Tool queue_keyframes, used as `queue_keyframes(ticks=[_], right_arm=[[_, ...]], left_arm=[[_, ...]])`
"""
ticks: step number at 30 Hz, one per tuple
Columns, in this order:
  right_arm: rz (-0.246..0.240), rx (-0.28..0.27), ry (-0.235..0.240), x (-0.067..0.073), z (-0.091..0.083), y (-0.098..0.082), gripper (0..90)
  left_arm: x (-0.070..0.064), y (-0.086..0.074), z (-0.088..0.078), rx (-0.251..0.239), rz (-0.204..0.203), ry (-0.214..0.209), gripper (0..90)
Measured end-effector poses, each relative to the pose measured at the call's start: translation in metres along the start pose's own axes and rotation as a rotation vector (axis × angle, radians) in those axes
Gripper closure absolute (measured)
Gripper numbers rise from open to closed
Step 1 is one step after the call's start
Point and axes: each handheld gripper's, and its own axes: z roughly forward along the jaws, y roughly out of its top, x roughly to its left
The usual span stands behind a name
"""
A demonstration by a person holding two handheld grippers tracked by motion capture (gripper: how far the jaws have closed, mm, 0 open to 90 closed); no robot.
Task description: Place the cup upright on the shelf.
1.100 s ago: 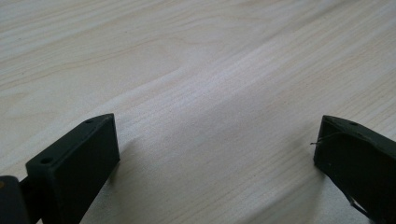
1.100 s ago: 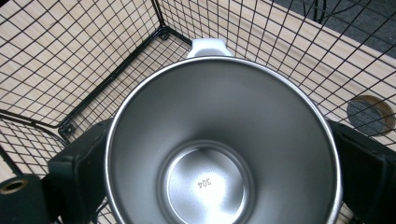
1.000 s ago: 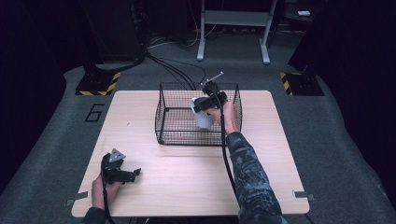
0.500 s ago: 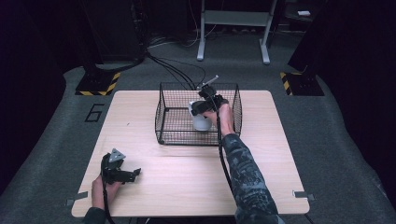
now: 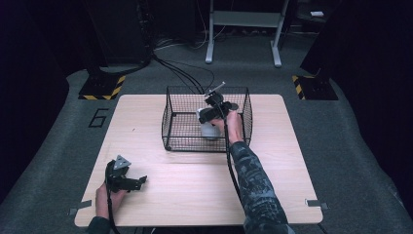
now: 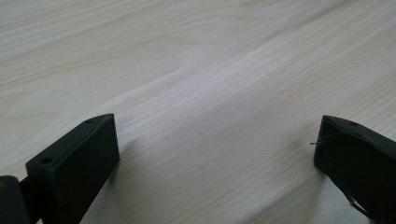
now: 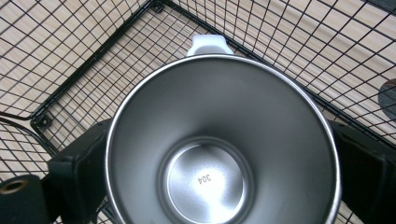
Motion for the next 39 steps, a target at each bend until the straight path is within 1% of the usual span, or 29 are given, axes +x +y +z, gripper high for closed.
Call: queue_keyframes(ticks=[2, 4, 9, 12, 14, 20, 22, 23, 26, 28, 29, 30, 32, 34, 36, 37, 38, 39], right_arm=[[0.007, 0.005, 0.000, 0.001, 0.002, -0.001, 5.6], [0.003, -0.009, 0.000, 0.000, 0.002, -0.002, 5.6], [-0.010, 0.001, -0.007, 0.002, 0.001, -0.005, 5.6], [-0.020, -0.005, -0.010, 0.002, 0.001, -0.009, 5.5], [-0.014, -0.003, -0.012, 0.002, 0.000, -0.010, 5.5], [-0.041, 0.002, -0.018, 0.002, -0.002, -0.016, 5.4], [-0.045, -0.003, -0.020, 0.003, -0.002, -0.018, 5.4], [-0.055, -0.001, -0.024, 0.003, -0.002, -0.019, 5.4], [-0.063, -0.007, -0.029, 0.006, -0.002, -0.019, 5.4], [-0.055, -0.006, -0.030, 0.006, -0.002, -0.020, 5.4], [-0.061, -0.006, -0.030, 0.006, -0.002, -0.020, 5.4], [-0.066, -0.008, -0.029, 0.005, -0.002, -0.020, 5.4], [-0.053, -0.008, -0.027, 0.005, -0.002, -0.020, 5.3], [-0.051, -0.011, -0.025, 0.005, -0.003, -0.020, 5.1], [-0.060, -0.003, -0.024, 0.005, -0.003, -0.019, 4.8], [-0.062, -0.006, -0.020, 0.005, -0.004, -0.020, 3.4], [-0.060, -0.001, -0.006, 0.004, -0.004, -0.020, 0.0], [-0.051, 0.002, -0.006, 0.003, -0.005, -0.020, 0.0]], left_arm=[[0.000, 0.000, 0.000, 0.000, 0.004, -0.002, 0.0], [0.000, 0.000, 0.000, 0.000, 0.000, 0.000, 0.0], [0.000, 0.000, 0.000, 0.002, 0.000, -0.005, 0.0], [0.000, 0.000, 0.000, -0.005, -0.001, -0.001, 0.0], [0.000, 0.000, 0.000, 0.000, -0.001, -0.002, 0.0], [0.000, 0.000, 0.000, -0.004, -0.001, -0.003, 0.0], [0.000, 0.000, 0.000, 0.004, 0.004, -0.001, 0.0], [0.000, 0.000, 0.000, 0.000, 0.000, -0.002, 0.0], [0.000, 0.000, 0.000, -0.001, 0.000, -0.003, 0.0], [0.000, 0.000, 0.000, 0.004, 0.001, -0.006, 0.0], [0.001, 0.000, -0.001, 0.011, 0.003, -0.009, 0.0], [0.000, 0.000, 0.000, 0.004, 0.001, -0.005, 0.0], [0.000, 0.000, 0.000, 0.005, 0.001, -0.006, 0.0], [0.000, 0.000, 0.000, 0.005, 0.001, -0.006, 0.0], [0.000, 0.000, 0.000, 0.006, 0.001, -0.006, 0.0], [0.001, 0.001, -0.001, 0.014, 0.005, -0.011, 0.0], [0.000, 0.000, -0.001, 0.006, 0.000, -0.008, 0.0], [0.001, 0.001, -0.001, 0.012, 0.002, -0.010, 0.0]])
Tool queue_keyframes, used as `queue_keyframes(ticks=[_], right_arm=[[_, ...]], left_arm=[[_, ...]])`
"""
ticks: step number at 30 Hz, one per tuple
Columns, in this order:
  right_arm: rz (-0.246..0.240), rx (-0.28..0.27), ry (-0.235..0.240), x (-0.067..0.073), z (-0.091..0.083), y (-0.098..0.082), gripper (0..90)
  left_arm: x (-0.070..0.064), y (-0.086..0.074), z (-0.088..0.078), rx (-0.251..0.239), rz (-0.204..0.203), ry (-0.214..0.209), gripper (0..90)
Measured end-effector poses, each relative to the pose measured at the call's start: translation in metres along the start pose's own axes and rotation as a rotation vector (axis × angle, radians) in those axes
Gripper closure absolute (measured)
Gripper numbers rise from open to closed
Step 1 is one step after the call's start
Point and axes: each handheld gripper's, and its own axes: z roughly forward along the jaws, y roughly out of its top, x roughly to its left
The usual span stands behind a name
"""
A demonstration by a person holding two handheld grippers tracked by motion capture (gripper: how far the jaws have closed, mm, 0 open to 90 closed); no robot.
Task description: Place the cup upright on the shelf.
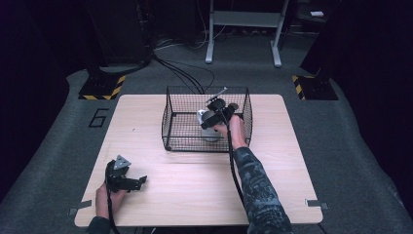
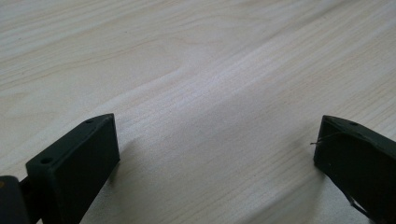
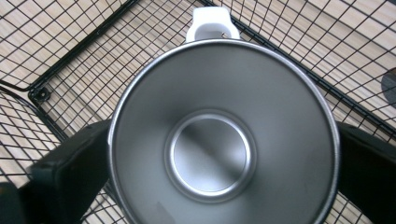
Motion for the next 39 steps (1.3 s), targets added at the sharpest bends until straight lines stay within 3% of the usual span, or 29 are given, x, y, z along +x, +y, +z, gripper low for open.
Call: queue_keyframes(ticks=[3, 11, 23, 33, 34, 39], right_arm=[[0.031, -0.030, 0.018, -0.002, -0.004, -0.002, 0.0], [0.039, -0.099, 0.018, -0.003, -0.030, -0.004, 0.0], [-0.006, -0.202, 0.024, 0.006, -0.090, -0.020, 0.0], [-0.066, -0.260, -0.003, 0.014, -0.134, -0.059, 0.0], [-0.059, -0.280, -0.008, 0.015, -0.138, -0.066, 0.0], [-0.060, -0.277, -0.023, 0.015, -0.149, -0.090, 0.0]], left_arm=[[0.000, 0.000, 0.001, -0.011, -0.005, 0.004, 0.0], [0.000, 0.000, 0.001, -0.017, -0.006, 0.008, 0.0], [0.000, 0.000, 0.001, -0.014, -0.006, 0.006, 0.0], [-0.001, 0.000, 0.001, -0.019, -0.012, 0.007, 0.0], [-0.001, 0.000, 0.001, -0.014, -0.012, 0.004, 0.0], [-0.001, 0.000, 0.001, -0.017, -0.011, 0.006, 0.0]])
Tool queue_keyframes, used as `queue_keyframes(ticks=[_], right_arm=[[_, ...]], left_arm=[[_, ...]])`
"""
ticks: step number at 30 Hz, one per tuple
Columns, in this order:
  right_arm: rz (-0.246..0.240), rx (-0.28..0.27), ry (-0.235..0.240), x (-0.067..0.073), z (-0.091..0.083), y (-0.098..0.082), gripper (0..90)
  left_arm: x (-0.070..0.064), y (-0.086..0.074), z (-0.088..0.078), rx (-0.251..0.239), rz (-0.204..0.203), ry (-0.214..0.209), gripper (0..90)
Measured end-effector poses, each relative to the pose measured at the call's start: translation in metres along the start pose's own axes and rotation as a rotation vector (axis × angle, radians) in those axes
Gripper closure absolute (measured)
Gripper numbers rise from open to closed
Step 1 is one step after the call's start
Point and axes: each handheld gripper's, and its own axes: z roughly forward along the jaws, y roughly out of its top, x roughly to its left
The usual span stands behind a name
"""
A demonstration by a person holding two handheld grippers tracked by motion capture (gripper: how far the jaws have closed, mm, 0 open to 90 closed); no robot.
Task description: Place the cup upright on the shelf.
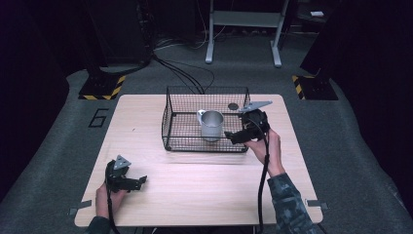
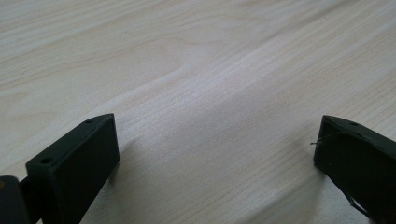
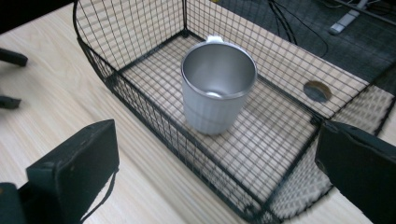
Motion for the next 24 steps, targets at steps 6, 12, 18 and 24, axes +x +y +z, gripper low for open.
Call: queue_keyframes(ticks=[6, 12, 18, 24], right_arm=[[0.016, -0.006, -0.030, -0.005, -0.016, -0.029, 0.0], [0.061, 0.002, -0.071, -0.013, -0.029, -0.068, 0.0], [0.132, 0.008, -0.114, -0.024, -0.032, -0.114, 0.0], [0.210, 0.043, -0.144, -0.036, -0.023, -0.172, 0.0]], left_arm=[[0.000, 0.000, 0.000, -0.005, -0.002, 0.003, 0.0], [0.000, 0.000, 0.000, -0.006, -0.001, 0.003, 0.0], [0.000, 0.000, 0.000, -0.005, -0.002, 0.003, 0.0], [0.000, 0.000, 0.000, -0.004, -0.002, 0.002, 0.0]])
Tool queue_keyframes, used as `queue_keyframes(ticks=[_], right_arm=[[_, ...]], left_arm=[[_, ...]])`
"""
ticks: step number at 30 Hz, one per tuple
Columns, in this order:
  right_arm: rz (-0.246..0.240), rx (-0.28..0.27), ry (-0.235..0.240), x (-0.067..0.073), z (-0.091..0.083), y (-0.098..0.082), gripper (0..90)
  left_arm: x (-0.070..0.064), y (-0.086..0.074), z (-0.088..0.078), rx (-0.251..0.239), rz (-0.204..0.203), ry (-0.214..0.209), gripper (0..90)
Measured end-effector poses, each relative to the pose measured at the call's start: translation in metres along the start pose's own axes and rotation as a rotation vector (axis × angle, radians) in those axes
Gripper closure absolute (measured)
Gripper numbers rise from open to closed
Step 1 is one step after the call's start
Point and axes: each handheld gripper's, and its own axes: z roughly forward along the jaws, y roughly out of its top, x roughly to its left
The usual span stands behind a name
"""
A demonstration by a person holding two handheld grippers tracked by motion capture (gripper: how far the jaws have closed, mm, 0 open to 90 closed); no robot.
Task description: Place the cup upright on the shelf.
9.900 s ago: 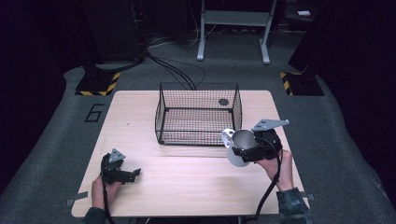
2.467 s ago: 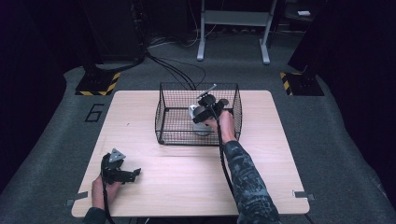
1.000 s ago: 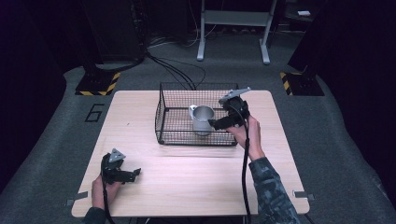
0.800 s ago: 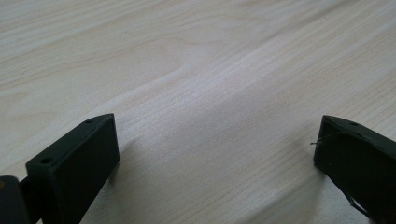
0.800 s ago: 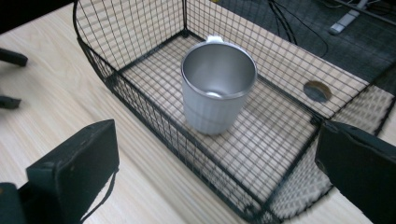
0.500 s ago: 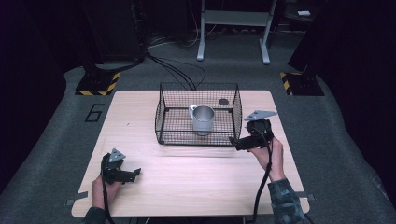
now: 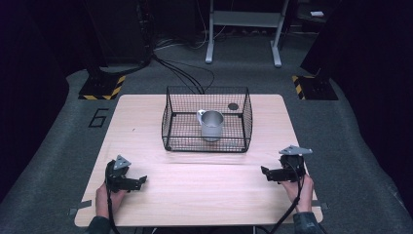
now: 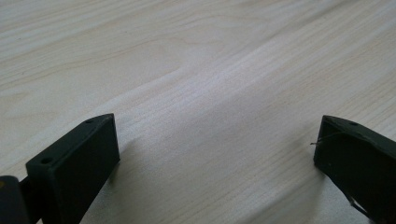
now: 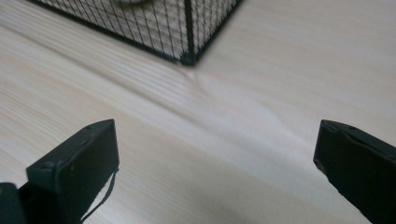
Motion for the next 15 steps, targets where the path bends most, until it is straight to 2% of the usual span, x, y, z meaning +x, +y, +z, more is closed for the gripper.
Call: queue_keyframes(ticks=[4, 7, 11, 15], right_arm=[[0.047, 0.045, -0.035, -0.010, 0.014, -0.033, 0.0], [0.076, 0.049, -0.048, -0.018, 0.020, -0.054, 0.0], [0.071, 0.048, -0.095, -0.021, 0.023, -0.065, 0.0], [0.066, 0.021, -0.101, -0.022, 0.022, -0.069, 0.0]], left_arm=[[0.000, 0.000, 0.000, 0.002, 0.001, -0.001, 0.0], [0.000, 0.000, 0.000, -0.001, 0.000, 0.000, 0.0], [0.000, 0.000, 0.000, -0.001, 0.000, 0.001, 0.0], [0.000, 0.000, 0.000, -0.002, 0.000, 0.001, 0.0]])
